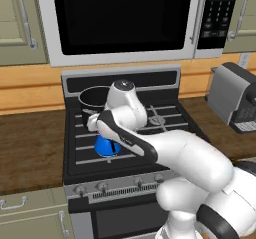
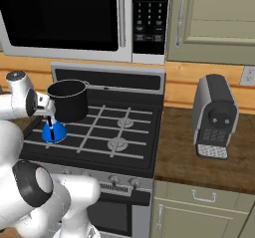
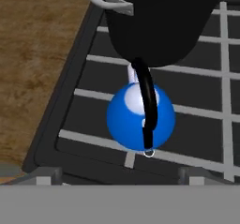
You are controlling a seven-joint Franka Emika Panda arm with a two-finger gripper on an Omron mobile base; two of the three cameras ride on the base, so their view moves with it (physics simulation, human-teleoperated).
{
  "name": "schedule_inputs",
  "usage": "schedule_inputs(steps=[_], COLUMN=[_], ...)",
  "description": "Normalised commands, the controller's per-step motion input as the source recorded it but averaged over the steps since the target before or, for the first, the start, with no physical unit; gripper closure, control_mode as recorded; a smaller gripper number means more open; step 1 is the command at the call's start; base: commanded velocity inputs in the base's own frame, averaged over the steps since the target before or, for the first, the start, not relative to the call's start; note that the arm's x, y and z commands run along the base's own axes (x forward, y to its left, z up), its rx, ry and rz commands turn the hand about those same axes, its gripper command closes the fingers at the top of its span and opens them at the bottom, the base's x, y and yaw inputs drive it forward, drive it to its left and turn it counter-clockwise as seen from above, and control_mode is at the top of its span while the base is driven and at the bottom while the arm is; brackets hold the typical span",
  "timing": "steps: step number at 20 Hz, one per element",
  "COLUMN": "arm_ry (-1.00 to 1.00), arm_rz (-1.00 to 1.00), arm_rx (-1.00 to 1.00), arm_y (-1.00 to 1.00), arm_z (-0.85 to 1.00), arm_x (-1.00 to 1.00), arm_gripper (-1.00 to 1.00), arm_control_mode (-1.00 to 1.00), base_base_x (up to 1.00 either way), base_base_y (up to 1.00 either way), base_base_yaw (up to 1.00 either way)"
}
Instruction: Pick the kettle from the counter and place it on a stove burner. Then turn the burner on.
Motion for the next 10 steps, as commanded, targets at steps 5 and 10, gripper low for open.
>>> schedule_inputs(steps=[5,10], arm_ry=[0.06,-0.01], arm_rz=[-0.29,-0.20], arm_rx=[0.00,-0.03], arm_y=[0.23,0.38], arm_z=[-0.03,-0.18], arm_x=[-0.86,-0.70], arm_gripper=[-1.00,-1.00], arm_control_mode=[-1.00,-1.00], base_base_x=[0.00,0.00], base_base_y=[0.00,0.00], base_base_yaw=[0.00,0.00])
